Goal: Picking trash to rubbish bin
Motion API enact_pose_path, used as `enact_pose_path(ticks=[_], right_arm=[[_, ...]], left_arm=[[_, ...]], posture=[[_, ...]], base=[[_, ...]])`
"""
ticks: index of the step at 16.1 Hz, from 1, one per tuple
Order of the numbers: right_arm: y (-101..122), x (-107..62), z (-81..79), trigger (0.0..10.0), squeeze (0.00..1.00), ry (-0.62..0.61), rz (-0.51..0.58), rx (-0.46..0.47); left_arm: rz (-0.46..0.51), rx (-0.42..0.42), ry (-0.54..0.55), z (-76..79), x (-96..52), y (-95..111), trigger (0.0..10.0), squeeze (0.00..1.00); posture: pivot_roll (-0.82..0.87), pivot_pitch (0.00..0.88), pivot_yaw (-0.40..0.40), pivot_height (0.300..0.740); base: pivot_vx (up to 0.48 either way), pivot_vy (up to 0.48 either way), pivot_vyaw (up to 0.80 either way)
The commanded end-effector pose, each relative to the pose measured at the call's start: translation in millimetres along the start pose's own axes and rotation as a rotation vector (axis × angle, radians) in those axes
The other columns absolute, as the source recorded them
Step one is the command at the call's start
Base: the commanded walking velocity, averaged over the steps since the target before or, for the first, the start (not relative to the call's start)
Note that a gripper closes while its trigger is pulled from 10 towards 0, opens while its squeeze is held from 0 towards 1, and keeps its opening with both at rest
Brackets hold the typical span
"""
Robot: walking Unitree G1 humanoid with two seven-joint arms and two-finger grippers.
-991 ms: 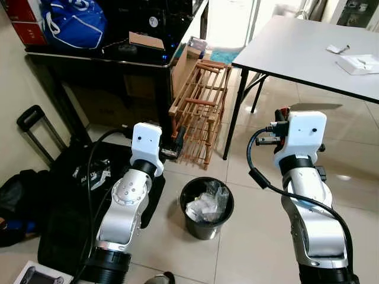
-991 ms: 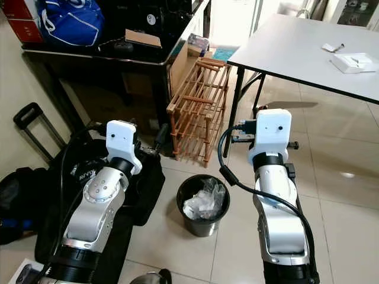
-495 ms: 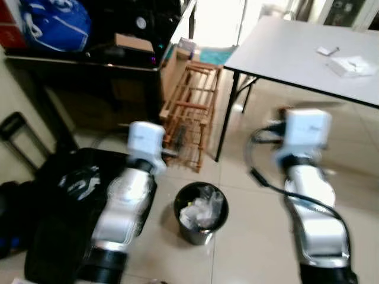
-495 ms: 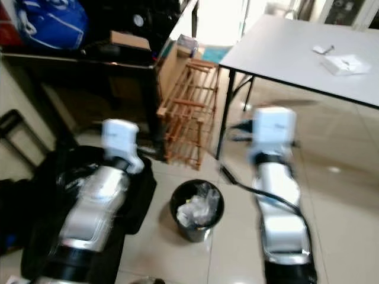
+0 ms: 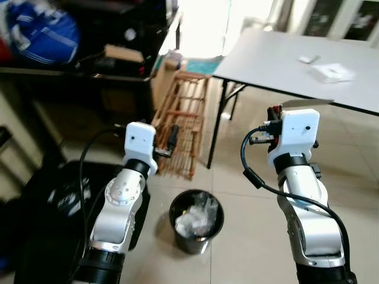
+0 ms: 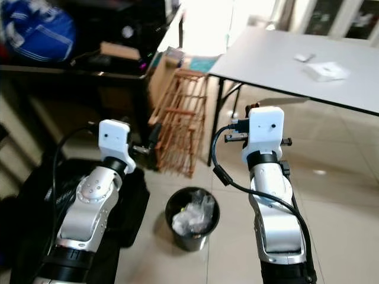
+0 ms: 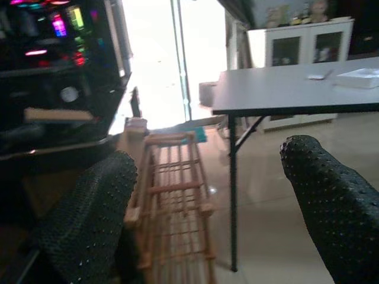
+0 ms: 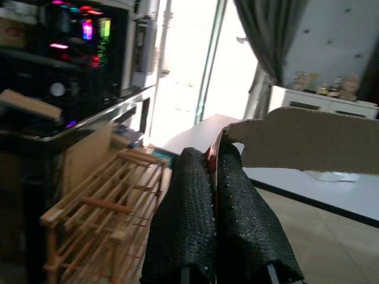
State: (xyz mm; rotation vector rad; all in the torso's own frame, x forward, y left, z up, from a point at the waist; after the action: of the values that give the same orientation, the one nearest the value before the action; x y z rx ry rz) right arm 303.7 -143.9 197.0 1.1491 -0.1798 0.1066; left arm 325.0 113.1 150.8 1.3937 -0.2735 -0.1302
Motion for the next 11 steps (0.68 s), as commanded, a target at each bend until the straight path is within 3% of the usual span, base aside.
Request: enact_pose_path(ticks=[1, 11], right_arm=[[-3.5, 0.9, 5.8, 10.0, 0.00, -0.017, -0.016, -0.002], [-6.2, 1.8, 2.8, 10.0, 0.00, -0.029, -0.029, 0.005]], left_arm=[[-0.010, -0.007, -0.019, 9.0, 1.3, -2.0, 10.0, 0.00], [-0.002, -0.025, -0.043, 11.5, 0.5, 0.4, 10.0, 0.00]], posture=[[0.01, 0.086, -0.003, 0.740], [0.02, 0.075, 0.017, 0.740]], base=[[0.000, 0.000, 0.00], [0.000, 0.000, 0.00]])
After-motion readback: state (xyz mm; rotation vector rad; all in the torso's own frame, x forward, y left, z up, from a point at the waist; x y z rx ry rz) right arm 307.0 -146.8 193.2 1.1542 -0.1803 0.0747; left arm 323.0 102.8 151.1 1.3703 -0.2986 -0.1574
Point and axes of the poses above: a point about 5 cm out from each wrist's last joint towards the gripper, its own x axis pointing out of the wrist towards the gripper, its own y axis along the axis of the wrist's last joint, z = x × y, the point moved 2 cm from there along x, pointing out of the wrist towards the gripper, and after that the axes turned 15 degrees about -x, right-handed, at the moved point
